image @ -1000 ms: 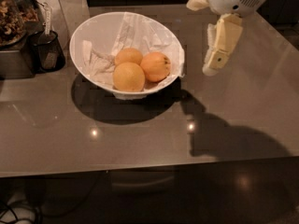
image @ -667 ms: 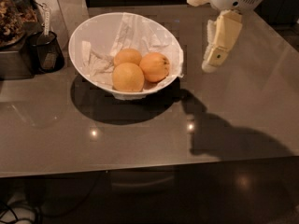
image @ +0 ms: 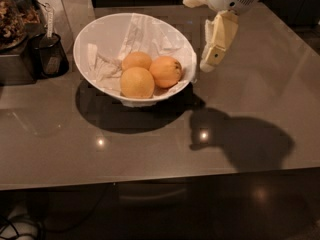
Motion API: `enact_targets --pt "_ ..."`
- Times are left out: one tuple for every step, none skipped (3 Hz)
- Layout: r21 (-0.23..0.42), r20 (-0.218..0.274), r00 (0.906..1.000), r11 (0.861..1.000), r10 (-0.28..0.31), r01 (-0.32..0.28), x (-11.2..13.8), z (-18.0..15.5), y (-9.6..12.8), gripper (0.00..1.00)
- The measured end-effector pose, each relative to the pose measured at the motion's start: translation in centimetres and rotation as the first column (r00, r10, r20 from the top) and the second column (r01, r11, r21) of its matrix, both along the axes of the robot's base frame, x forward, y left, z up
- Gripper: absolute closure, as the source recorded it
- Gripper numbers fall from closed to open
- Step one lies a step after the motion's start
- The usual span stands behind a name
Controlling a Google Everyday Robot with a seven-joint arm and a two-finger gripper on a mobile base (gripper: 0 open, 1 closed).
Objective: Pick orange from white bowl
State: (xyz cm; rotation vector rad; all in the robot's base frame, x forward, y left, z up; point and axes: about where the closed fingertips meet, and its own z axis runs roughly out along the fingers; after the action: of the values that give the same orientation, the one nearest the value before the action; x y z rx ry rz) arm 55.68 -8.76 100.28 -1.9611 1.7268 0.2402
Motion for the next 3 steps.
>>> enact_targets --pt "0.047 -0.025 0.998 0.997 0.059 -0.057 2.88 -1.23 2.25 0.0" --pt "0.056 -0.013 0.9985 0.997 0.053 -0.052 3.45 -1.19 2.52 0.04" --pt "0.056 -0.012 0.9985 0.997 0.053 -0.052 3.46 -1.19 2.54 0.11"
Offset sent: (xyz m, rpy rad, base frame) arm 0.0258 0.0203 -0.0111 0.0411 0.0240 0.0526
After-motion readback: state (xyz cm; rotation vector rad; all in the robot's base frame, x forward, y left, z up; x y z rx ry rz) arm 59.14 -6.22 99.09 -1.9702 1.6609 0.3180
